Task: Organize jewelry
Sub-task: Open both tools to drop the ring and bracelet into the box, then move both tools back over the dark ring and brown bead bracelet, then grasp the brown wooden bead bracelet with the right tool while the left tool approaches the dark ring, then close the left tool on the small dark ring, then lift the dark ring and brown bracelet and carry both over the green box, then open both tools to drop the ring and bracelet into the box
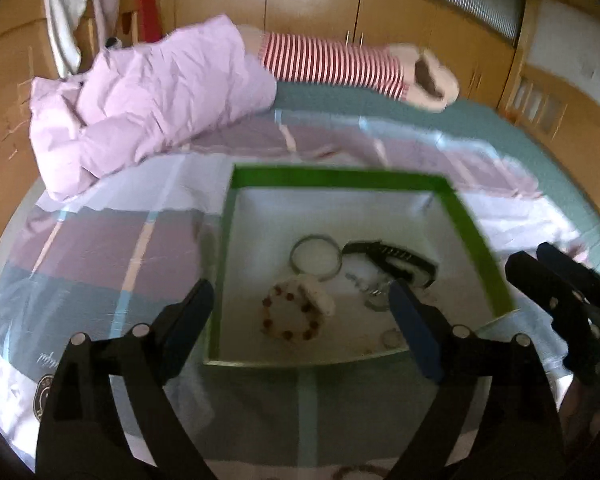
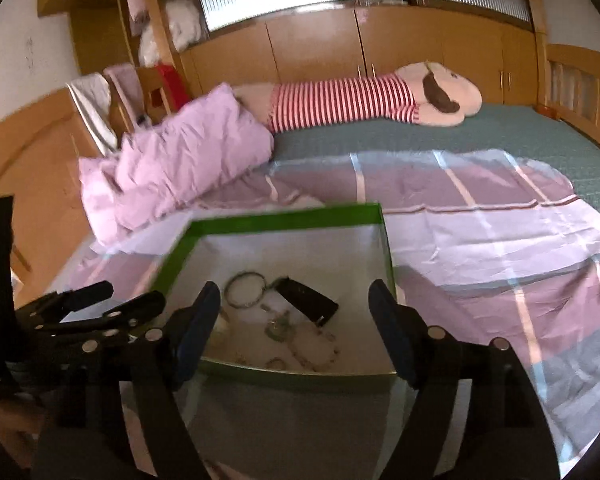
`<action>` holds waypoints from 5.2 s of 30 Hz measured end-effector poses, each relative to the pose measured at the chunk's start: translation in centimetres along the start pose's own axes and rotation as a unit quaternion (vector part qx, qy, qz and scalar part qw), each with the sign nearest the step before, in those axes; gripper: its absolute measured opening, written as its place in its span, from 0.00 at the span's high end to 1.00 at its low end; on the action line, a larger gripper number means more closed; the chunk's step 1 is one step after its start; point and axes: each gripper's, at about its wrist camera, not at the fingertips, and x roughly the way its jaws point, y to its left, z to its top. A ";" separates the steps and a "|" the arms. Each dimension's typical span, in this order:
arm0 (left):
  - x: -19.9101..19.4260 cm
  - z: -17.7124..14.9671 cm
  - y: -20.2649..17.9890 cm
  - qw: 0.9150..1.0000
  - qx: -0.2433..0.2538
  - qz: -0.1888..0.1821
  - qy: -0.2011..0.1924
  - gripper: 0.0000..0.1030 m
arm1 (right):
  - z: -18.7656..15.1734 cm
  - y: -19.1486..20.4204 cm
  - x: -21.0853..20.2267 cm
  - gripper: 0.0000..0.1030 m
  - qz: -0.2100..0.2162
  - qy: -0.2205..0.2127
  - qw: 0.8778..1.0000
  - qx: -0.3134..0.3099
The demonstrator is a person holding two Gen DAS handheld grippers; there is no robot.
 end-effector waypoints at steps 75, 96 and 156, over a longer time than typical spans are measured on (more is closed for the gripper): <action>0.3 -16.5 1.1 0.991 0.011 0.021 0.129 0.37 | -12.1 6.7 -9.7 0.79 0.077 -0.025 0.987 -0.138; -1.6 -14.5 1.3 0.995 0.000 0.025 0.093 0.81 | -10.8 5.5 -12.1 0.79 0.067 -0.060 0.985 -0.146; 0.2 0.6 -2.5 0.999 0.040 -0.003 -0.028 0.43 | -0.4 1.3 1.8 0.33 -0.001 -0.047 0.998 -0.031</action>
